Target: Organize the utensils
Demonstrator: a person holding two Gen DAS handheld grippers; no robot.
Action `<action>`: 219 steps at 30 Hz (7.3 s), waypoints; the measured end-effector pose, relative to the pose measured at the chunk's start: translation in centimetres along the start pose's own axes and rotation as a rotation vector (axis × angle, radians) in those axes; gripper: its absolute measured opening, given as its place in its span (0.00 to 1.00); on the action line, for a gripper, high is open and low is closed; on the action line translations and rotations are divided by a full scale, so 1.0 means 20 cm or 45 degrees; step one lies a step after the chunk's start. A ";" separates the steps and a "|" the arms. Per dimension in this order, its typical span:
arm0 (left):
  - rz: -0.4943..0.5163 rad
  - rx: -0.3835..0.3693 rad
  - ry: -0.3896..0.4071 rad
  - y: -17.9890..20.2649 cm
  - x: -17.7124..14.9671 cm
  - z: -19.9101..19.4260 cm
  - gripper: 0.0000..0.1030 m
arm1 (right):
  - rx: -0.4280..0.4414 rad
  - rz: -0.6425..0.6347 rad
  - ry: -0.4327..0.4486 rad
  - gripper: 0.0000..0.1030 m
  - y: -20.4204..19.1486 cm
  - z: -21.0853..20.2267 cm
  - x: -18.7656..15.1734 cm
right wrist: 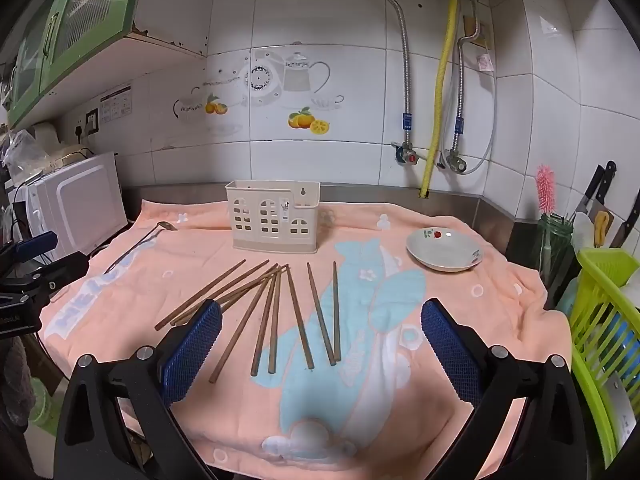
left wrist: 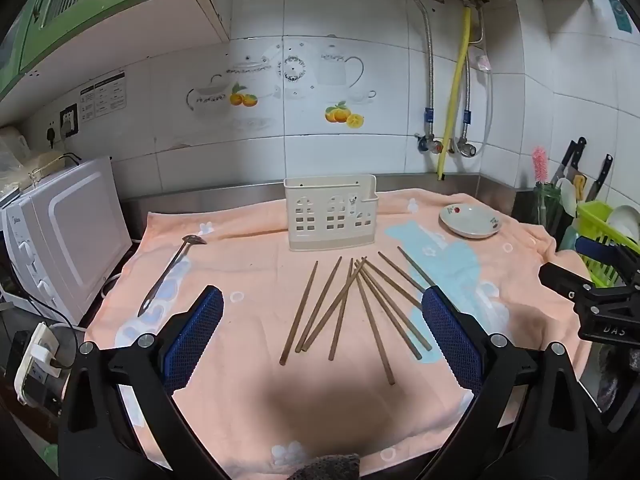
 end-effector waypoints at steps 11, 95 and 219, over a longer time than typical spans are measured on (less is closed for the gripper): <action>-0.010 0.000 -0.001 -0.01 0.01 0.00 0.95 | -0.007 -0.008 0.006 0.94 0.00 0.00 -0.01; -0.030 0.003 -0.073 -0.03 -0.03 0.11 0.95 | 0.023 -0.023 -0.050 0.94 -0.09 0.12 -0.03; 0.132 -0.369 -0.618 -0.02 -0.34 1.26 0.10 | 0.032 0.014 -0.563 0.18 0.16 1.22 -0.28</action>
Point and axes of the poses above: each gripper's, at about its wrist camera, not at the fingertips, and z roughly the way its jaws point, y to its right, x to its top, the point moved 1 cm from there along z, roughly the way its jaws point, and after that the axes turned 4 degrees about z, right-handed, at the moved point
